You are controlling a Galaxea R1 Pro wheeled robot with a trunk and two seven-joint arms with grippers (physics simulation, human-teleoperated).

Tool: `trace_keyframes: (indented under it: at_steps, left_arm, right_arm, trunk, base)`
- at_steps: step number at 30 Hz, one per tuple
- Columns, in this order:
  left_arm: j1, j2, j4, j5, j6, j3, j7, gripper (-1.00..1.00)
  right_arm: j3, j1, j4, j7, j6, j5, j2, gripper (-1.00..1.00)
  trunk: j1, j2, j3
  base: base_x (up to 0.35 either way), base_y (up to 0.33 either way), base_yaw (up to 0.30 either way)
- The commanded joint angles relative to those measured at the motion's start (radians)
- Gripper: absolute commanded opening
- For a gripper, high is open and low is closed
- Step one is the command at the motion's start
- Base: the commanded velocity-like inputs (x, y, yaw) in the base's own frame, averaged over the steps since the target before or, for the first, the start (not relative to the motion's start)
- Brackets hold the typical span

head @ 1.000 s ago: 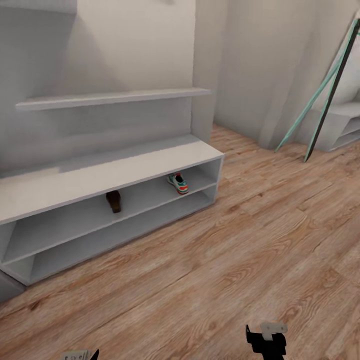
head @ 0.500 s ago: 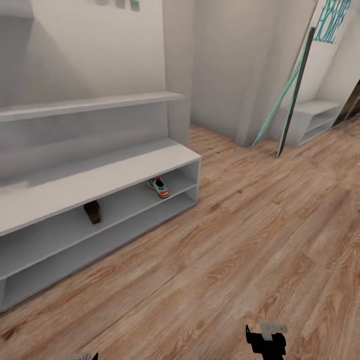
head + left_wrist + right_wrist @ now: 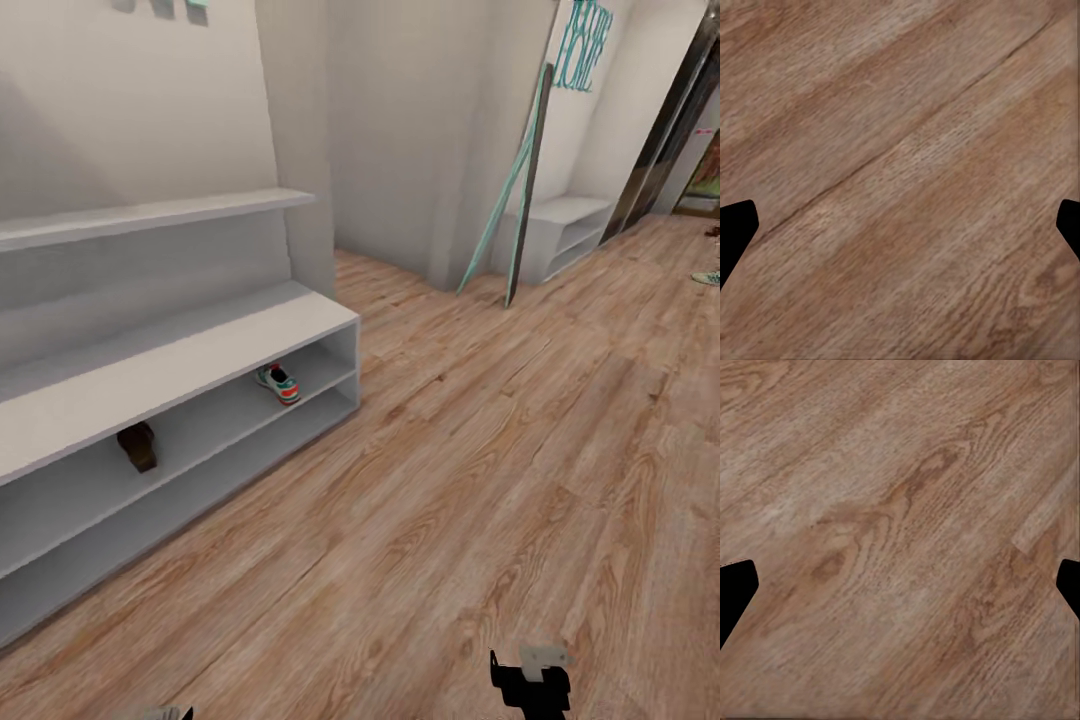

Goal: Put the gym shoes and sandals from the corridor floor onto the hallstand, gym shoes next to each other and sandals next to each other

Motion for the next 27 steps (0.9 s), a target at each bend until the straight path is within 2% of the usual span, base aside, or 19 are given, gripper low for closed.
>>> trace_keyframes:
  at_steps: [1,7,17,27]
  left_arm:
    - [0.000,0.000,0.001,0.012,0.000,0.003,-0.005,1.00]
    - [0.000,-0.001,0.002,0.027,0.000,0.004,0.023,1.00]
    - [0.000,-0.001,0.002,0.041,-0.002,0.000,0.022,1.00]
    - [0.000,-0.002,0.003,0.041,-0.002,-0.003,0.019,1.00]
  right_arm:
    - [0.001,-0.001,0.001,-0.006,-0.002,0.006,0.000,1.00]
    - [0.001,-0.001,0.001,-0.005,-0.002,0.006,0.001,1.00]
    - [0.001,-0.001,0.001,-0.004,-0.002,0.006,0.002,1.00]
    - [0.001,0.000,0.001,-0.004,-0.002,0.006,0.002,1.00]
  trunk:
    - [0.000,0.000,-0.001]
    - [0.000,0.000,-0.001]
    - [0.000,0.000,-0.001]
    - [0.000,0.000,0.002]
  base:
    - [0.000,0.000,-0.268]
    - [0.000,0.000,-0.268]
    - [0.000,0.000,-0.271]
    - [0.000,0.000,-0.292]
